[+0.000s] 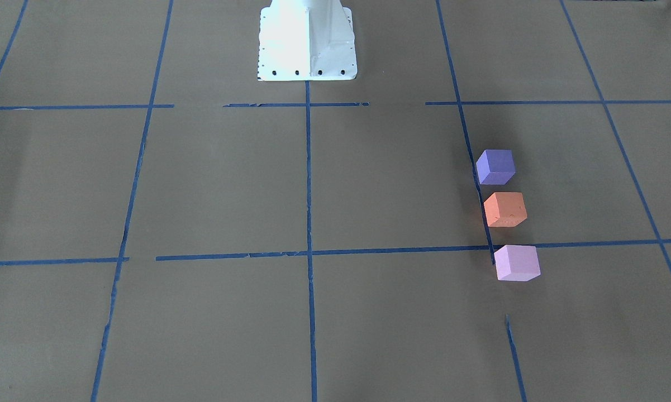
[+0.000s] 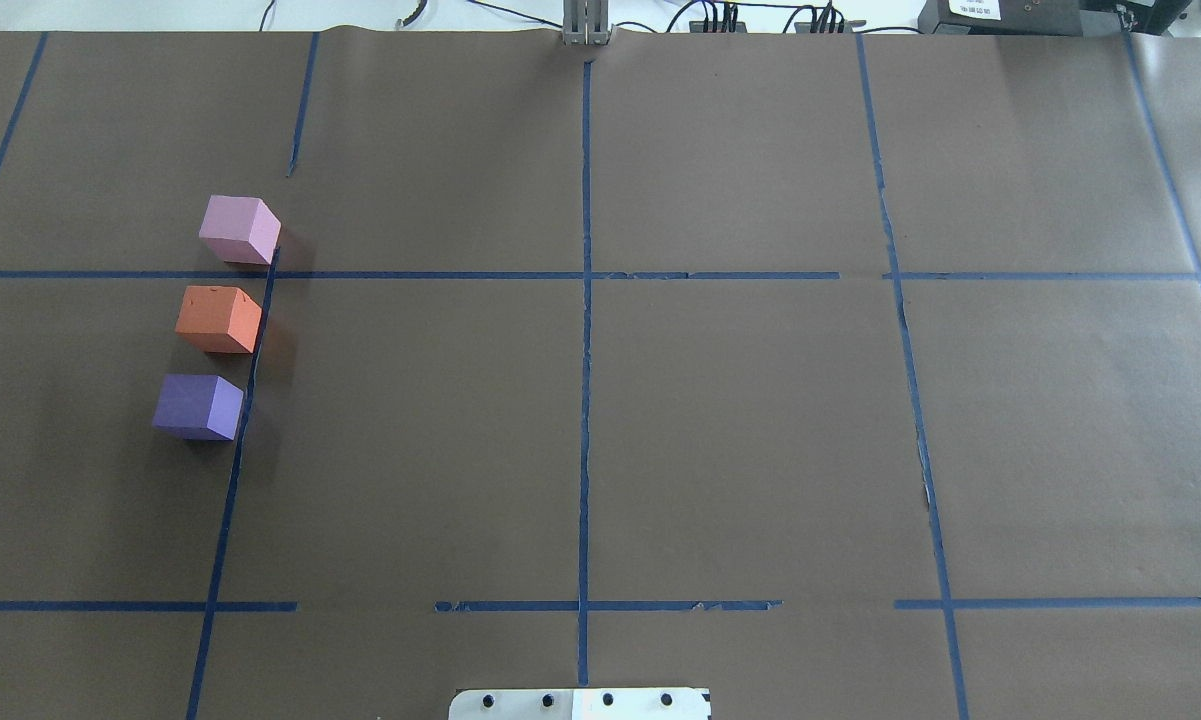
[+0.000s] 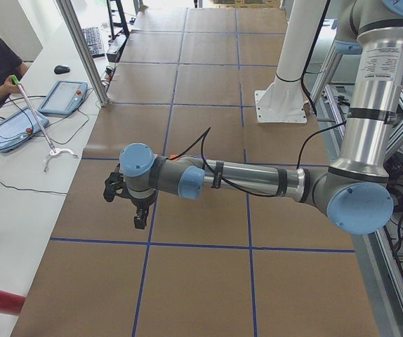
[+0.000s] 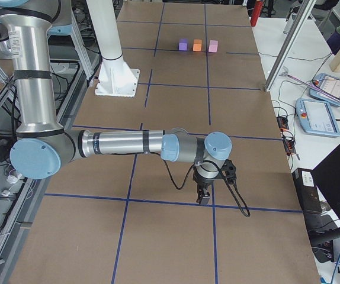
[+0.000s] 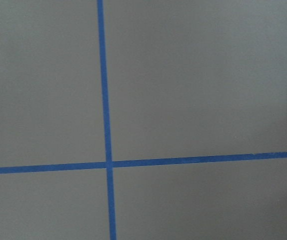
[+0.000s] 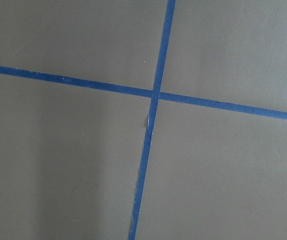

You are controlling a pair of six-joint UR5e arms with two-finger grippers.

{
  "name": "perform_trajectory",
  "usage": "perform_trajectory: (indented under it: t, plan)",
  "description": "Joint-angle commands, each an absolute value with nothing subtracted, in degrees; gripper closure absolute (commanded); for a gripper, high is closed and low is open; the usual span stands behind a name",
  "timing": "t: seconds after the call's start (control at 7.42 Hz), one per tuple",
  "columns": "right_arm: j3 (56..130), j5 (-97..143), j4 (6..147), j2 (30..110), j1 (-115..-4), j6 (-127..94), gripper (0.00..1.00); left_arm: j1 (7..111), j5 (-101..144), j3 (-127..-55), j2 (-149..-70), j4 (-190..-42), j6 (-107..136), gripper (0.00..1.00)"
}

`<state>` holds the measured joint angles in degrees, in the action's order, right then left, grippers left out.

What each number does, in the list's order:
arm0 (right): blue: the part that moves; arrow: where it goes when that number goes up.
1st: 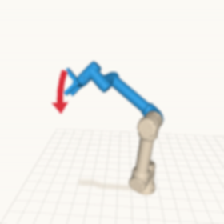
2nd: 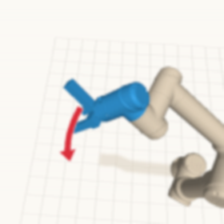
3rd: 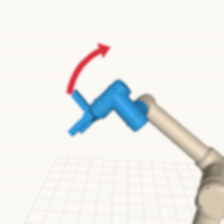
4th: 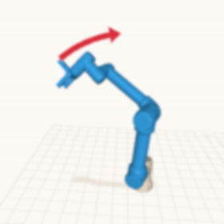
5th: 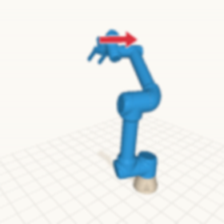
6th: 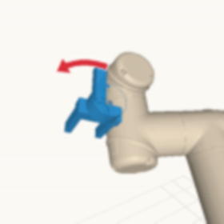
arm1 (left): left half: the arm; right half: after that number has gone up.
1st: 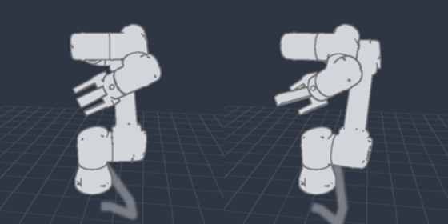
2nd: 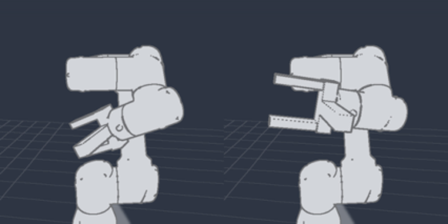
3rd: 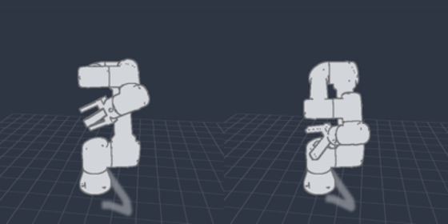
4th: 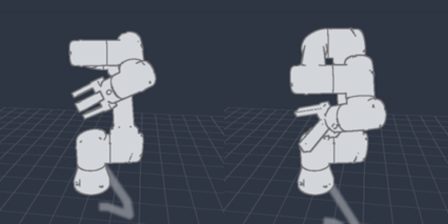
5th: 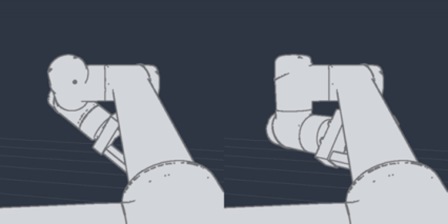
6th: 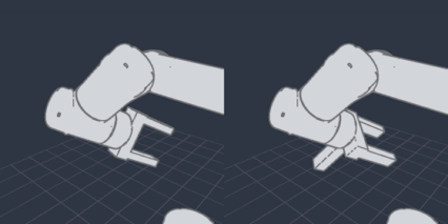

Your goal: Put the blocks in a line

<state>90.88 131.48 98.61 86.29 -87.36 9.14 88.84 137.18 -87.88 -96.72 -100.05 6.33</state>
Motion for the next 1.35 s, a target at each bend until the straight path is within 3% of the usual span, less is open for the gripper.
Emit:
perform_trajectory:
  t: [0.0,1.21]
  plan:
    - [90.9,131.5,98.6,86.3,-87.4,9.1,0.0,90.3,136.6,-87.0,-96.4,-102.3,5.8,0.0]
    - [90.9,131.5,98.6,86.3,-87.4,9.1,0.0,93.0,135.8,-88.0,-93.0,-98.4,6.0,0.0]
